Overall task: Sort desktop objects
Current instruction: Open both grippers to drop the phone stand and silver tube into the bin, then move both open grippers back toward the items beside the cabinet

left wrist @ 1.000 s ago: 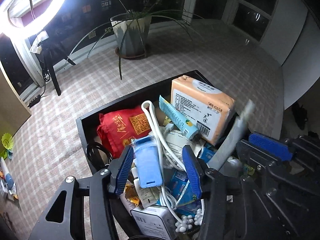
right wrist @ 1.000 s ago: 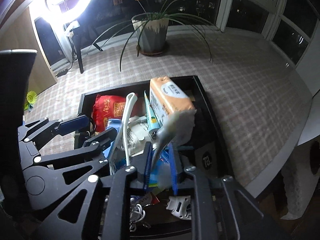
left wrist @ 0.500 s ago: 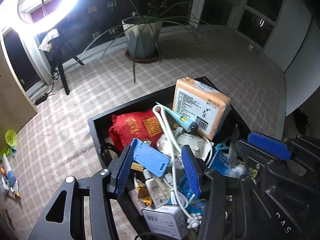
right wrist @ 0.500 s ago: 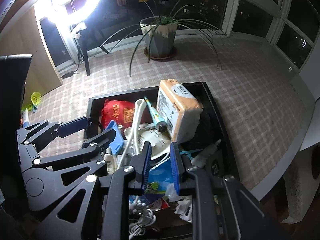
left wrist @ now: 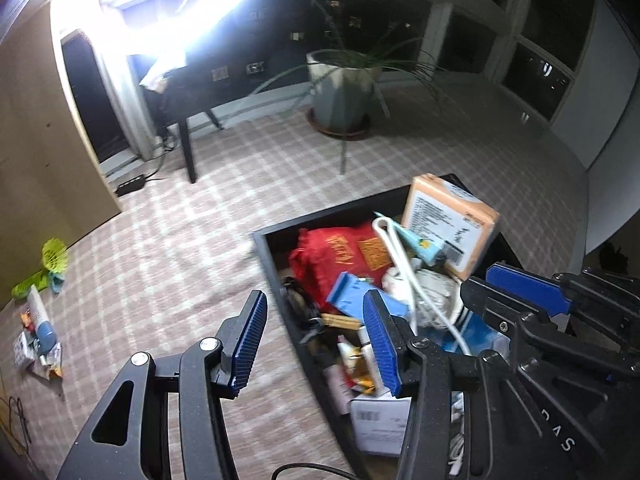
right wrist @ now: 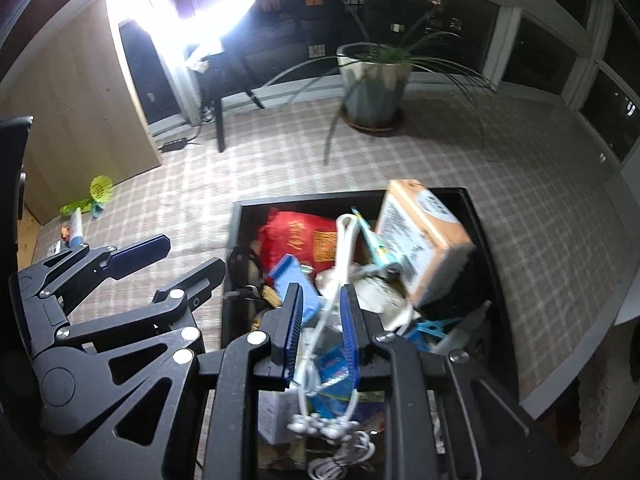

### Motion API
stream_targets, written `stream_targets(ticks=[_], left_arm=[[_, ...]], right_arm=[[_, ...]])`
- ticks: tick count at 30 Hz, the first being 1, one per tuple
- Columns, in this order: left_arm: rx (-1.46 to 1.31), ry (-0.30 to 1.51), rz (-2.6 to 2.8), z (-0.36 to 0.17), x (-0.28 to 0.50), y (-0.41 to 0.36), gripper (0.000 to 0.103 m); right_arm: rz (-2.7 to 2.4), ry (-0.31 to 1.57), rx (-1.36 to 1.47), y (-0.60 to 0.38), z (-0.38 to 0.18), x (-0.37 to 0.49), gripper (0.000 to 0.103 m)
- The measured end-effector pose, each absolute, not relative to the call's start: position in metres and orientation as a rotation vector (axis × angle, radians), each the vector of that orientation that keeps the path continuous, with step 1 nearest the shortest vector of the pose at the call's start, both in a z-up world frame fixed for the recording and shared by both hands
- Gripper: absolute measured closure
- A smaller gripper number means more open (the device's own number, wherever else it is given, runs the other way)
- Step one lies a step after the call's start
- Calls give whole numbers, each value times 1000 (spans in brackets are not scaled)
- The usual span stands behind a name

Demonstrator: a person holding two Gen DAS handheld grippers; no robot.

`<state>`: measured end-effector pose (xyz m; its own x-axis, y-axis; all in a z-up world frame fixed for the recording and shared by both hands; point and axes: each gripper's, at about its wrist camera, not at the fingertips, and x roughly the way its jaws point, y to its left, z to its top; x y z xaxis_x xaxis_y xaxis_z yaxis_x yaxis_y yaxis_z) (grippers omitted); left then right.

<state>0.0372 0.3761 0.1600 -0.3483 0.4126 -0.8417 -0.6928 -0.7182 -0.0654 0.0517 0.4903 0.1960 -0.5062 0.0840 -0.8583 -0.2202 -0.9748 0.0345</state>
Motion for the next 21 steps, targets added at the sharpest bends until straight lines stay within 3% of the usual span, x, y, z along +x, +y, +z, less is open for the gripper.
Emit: stream_targets(ticks=[21], left_arm=[[-1264, 257, 2304, 163, -37, 254, 56]], right_arm=[[2755, 31, -1555, 356, 196, -18, 84]])
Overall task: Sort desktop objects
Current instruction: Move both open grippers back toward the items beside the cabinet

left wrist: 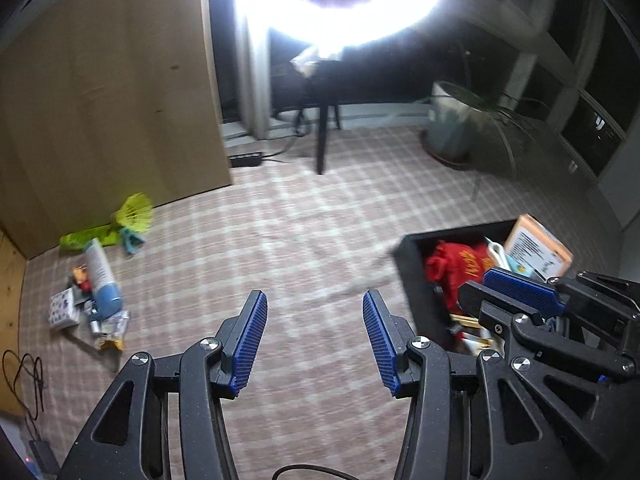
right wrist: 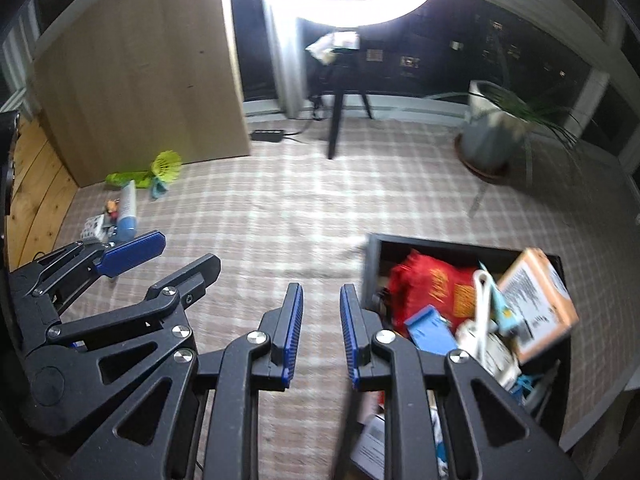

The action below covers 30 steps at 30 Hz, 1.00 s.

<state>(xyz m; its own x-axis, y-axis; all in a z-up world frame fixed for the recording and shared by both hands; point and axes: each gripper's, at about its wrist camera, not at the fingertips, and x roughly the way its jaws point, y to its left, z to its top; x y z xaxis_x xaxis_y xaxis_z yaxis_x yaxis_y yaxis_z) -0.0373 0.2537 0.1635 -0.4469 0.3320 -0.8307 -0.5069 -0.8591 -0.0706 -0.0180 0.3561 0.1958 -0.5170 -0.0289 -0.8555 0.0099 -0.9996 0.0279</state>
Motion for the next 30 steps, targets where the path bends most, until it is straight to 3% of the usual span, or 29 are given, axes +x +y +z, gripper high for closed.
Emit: stream_targets(ticks=[30], left_arm=[[-1487, 13, 2539, 115, -131, 110, 56]], right_arm=[[-2467, 227, 1447, 204, 164, -114, 84]])
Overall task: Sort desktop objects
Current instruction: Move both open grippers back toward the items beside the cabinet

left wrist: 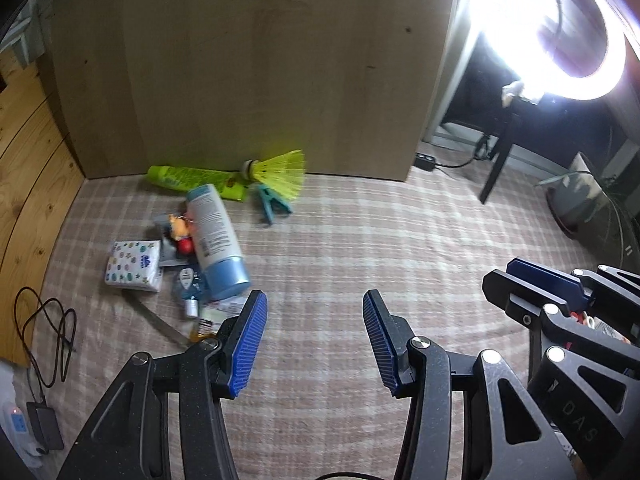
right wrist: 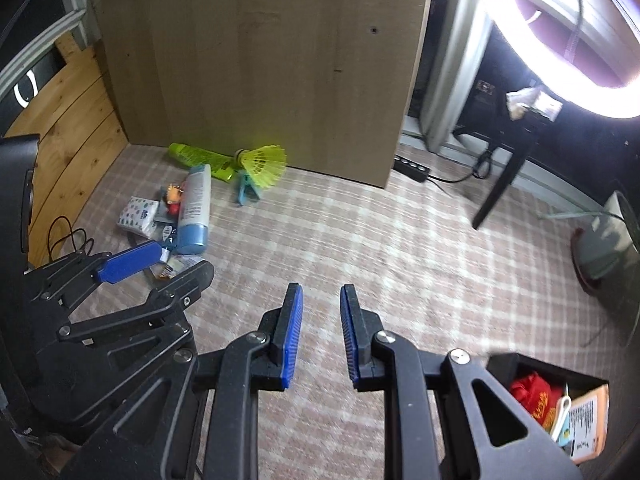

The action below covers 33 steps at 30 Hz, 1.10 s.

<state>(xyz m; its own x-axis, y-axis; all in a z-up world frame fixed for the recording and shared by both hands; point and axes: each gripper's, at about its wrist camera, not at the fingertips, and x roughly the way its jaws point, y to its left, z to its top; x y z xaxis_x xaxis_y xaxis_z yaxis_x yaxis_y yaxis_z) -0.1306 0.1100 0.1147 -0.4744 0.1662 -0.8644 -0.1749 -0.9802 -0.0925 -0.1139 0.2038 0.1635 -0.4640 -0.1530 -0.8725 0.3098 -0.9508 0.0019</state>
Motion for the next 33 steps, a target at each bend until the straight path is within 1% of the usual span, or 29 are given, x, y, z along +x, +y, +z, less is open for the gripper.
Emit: stream_targets(ticks=[26, 33], left_arm=[[-1618, -74, 2619, 84, -172, 41, 56], [-1660, -129, 2655, 79, -183, 11, 56]], right_arm=[[-2297, 276, 1498, 132, 135, -187, 83], [-2255, 294, 1503, 118, 126, -202, 83]])
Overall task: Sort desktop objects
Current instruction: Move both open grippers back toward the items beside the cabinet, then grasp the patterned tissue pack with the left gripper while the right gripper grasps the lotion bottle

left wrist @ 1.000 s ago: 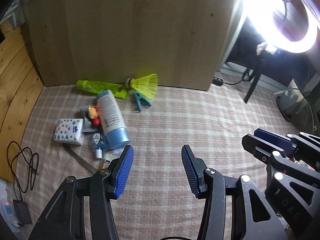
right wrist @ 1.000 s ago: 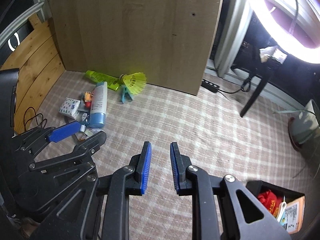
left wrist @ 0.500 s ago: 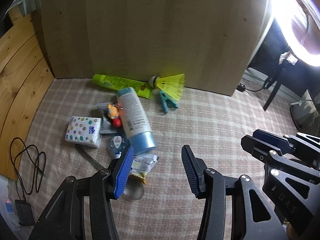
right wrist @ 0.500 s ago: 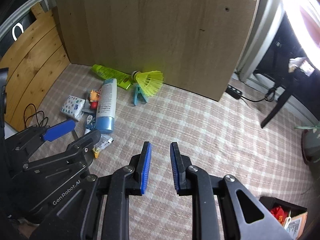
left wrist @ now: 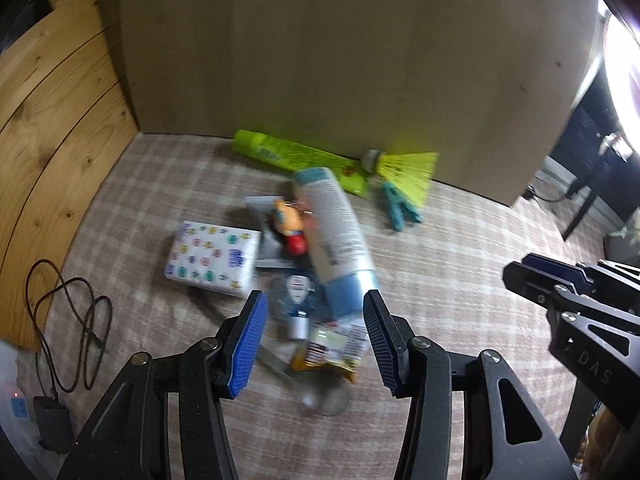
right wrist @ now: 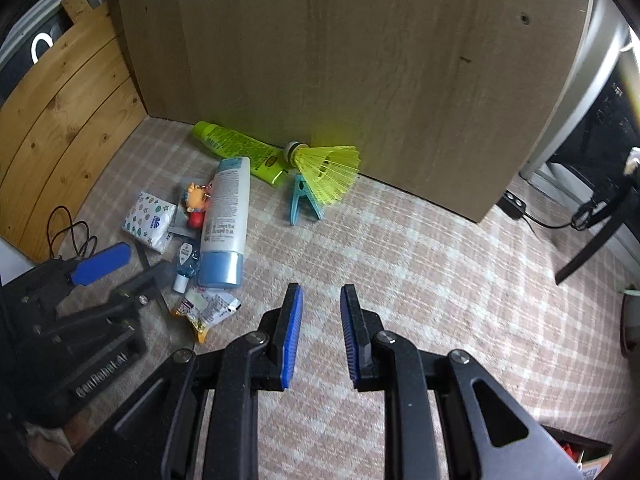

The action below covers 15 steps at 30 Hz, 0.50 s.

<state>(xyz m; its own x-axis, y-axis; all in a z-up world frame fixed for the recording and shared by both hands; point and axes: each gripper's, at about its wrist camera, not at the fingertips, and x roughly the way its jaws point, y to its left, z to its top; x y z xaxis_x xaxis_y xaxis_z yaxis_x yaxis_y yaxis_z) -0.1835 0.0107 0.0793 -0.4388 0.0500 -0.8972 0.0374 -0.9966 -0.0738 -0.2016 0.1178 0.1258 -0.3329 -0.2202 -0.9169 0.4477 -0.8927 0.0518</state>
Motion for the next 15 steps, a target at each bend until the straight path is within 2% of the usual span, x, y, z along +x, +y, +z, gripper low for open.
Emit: stream_targets(ticks=[7, 12, 15], left_arm=[[-1740, -240, 2668, 67, -200, -35, 55], [-1791, -314, 2650, 56, -211, -59, 55], [-1824, -372, 2628, 49, -220, -72, 55]], right_arm=[[-2174, 277, 1525, 100, 110, -208, 83], [-2104, 266, 1539, 76, 98, -212, 70], [-2061, 261, 1553, 58, 92, -219, 69]])
